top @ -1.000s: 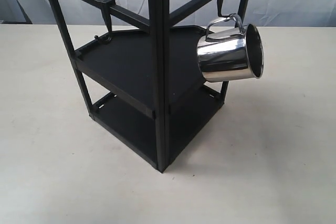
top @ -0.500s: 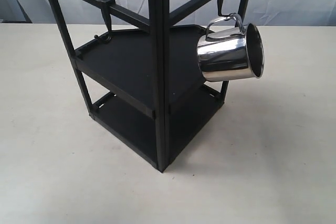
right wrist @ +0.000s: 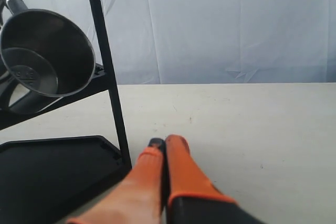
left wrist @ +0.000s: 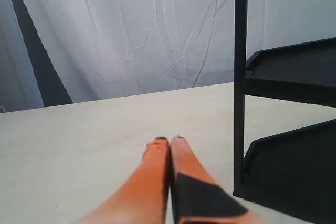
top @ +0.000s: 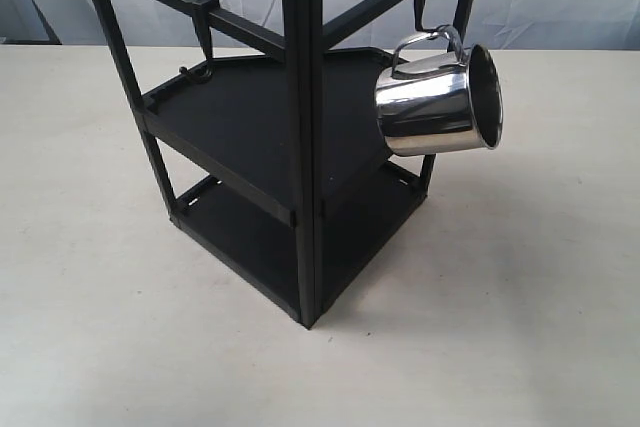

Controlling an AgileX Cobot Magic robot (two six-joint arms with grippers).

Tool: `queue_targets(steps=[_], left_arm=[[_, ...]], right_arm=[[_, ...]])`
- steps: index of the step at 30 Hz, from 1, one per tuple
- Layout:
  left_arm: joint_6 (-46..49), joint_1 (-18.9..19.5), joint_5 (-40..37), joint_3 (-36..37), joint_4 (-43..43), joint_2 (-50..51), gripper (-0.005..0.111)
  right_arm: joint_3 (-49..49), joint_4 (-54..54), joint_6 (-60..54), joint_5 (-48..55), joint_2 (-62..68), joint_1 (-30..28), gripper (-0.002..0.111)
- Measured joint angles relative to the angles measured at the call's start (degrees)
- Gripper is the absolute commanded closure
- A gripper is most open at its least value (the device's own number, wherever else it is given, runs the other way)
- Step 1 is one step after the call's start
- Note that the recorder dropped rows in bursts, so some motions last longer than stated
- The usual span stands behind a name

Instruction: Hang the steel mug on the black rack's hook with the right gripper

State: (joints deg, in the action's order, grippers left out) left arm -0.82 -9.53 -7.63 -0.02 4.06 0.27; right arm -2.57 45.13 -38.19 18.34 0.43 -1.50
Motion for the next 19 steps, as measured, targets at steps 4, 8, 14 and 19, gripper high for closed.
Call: queue_targets(steps=[4, 8, 14, 19], left_arm=[[0.0, 0.0, 0.0, 0.0, 0.0, 0.0, 0.105], [0.0, 0.0, 0.0, 0.0, 0.0, 0.0, 0.105], [0.0, 0.0, 0.0, 0.0, 0.0, 0.0, 0.105], [0.0, 0.0, 0.0, 0.0, 0.0, 0.0, 0.105]], right_arm=[[0.0, 0.0, 0.0, 0.0, 0.0, 0.0, 0.109], [0.0, 0.0, 0.0, 0.0, 0.0, 0.0, 0.109], [0.0, -7.9, 0.0, -0.1, 0.0, 0.0, 0.109], [0.9, -15.7, 0.0, -0.5, 0.0, 0.0, 0.109]])
